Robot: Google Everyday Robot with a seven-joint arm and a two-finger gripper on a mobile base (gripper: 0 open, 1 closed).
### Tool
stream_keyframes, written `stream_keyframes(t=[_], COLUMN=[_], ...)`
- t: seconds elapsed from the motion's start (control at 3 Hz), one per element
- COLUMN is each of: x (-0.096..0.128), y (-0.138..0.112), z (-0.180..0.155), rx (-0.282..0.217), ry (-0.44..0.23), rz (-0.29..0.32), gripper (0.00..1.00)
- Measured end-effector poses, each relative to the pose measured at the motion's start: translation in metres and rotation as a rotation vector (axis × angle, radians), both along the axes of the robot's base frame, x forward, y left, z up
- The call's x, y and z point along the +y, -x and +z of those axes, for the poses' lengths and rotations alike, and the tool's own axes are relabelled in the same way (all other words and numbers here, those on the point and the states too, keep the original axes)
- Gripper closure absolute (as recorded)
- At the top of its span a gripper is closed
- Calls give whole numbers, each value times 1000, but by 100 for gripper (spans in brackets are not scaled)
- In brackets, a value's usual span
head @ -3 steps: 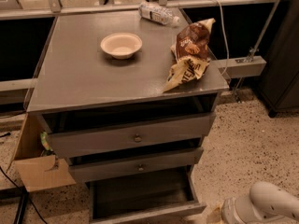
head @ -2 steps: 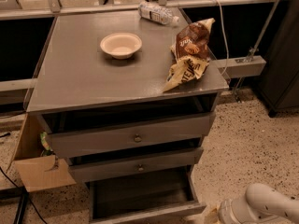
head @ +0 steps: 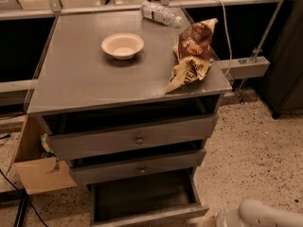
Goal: Close bottom drawer
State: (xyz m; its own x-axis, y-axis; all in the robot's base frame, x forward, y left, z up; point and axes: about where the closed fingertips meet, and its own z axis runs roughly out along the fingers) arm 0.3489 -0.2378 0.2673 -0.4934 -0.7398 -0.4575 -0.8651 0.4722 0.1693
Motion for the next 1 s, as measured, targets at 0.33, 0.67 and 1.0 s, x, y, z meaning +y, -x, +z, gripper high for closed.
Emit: stream_keyframes(t=[0.33, 0.67, 1.0], x=[0, 9, 19], y=[0, -4, -10], z=[-1, -21, -37], rx=[-3, -77, -171], ry=[-2, -39, -55], rz=[3, 65, 164], gripper=[100, 100, 100])
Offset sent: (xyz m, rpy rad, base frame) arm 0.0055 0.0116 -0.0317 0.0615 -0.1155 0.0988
